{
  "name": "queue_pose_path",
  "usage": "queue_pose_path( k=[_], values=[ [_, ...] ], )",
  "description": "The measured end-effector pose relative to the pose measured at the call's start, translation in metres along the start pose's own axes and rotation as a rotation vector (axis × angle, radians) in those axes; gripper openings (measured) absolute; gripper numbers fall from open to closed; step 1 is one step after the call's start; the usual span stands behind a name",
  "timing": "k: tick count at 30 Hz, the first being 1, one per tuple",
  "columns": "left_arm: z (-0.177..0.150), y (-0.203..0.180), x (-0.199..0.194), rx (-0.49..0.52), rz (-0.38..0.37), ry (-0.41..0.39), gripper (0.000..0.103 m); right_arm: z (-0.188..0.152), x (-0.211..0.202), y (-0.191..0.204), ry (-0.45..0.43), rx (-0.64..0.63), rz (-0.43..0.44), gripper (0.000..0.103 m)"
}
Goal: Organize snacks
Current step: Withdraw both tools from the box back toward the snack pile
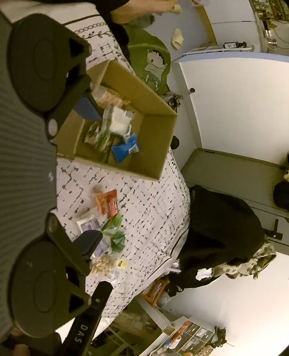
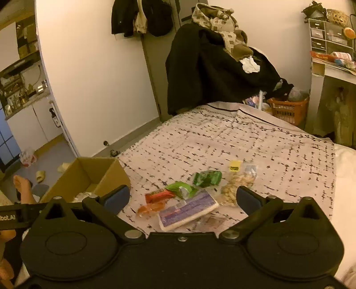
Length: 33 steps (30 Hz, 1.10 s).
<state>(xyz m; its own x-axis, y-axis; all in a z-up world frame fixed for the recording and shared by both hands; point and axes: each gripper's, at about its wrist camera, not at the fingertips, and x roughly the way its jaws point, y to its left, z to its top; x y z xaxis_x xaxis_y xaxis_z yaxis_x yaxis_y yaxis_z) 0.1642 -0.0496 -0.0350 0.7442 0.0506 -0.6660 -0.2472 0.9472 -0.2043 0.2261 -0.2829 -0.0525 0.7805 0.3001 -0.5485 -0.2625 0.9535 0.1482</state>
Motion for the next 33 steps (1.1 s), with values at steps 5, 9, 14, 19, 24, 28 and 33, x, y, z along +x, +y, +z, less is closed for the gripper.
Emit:
queue_pose_path(
  k=[5,9,14,19,24,28,33],
  values=[
    [-0.015,-0.014,-0.003,0.028,-0.012,-0.018,0.103,-0.004,0.002,-0.013,0.033,0.012,-0.073,0.103],
    [-0.022,-0.021,-0.004,0.021,-0.036,-0.03,0.102,-0.005,0.002,-0.024,0.032,0.041,-0.114,0.103],
    [-0.027,-0.037,-0.003,0.066,-0.069,-0.047,0.101,-0.009,0.007,-0.033,0.043,0.04,-0.124,0.103],
    [-0.036,-0.047,0.009,0.066,-0.117,-0.022,0.099,-0.007,0.012,-0.046,0.063,0.072,-0.109,0.103],
    [-0.047,-0.055,0.018,0.06,-0.134,-0.025,0.095,-0.008,0.012,-0.061,0.057,0.14,-0.123,0.099],
    [-0.054,-0.059,0.029,0.052,-0.131,-0.01,0.086,-0.01,0.018,-0.066,0.081,0.169,-0.097,0.096],
    [-0.06,-0.06,0.048,0.029,-0.125,0.031,0.072,-0.013,0.027,-0.067,0.113,0.173,-0.093,0.093]
  ],
)
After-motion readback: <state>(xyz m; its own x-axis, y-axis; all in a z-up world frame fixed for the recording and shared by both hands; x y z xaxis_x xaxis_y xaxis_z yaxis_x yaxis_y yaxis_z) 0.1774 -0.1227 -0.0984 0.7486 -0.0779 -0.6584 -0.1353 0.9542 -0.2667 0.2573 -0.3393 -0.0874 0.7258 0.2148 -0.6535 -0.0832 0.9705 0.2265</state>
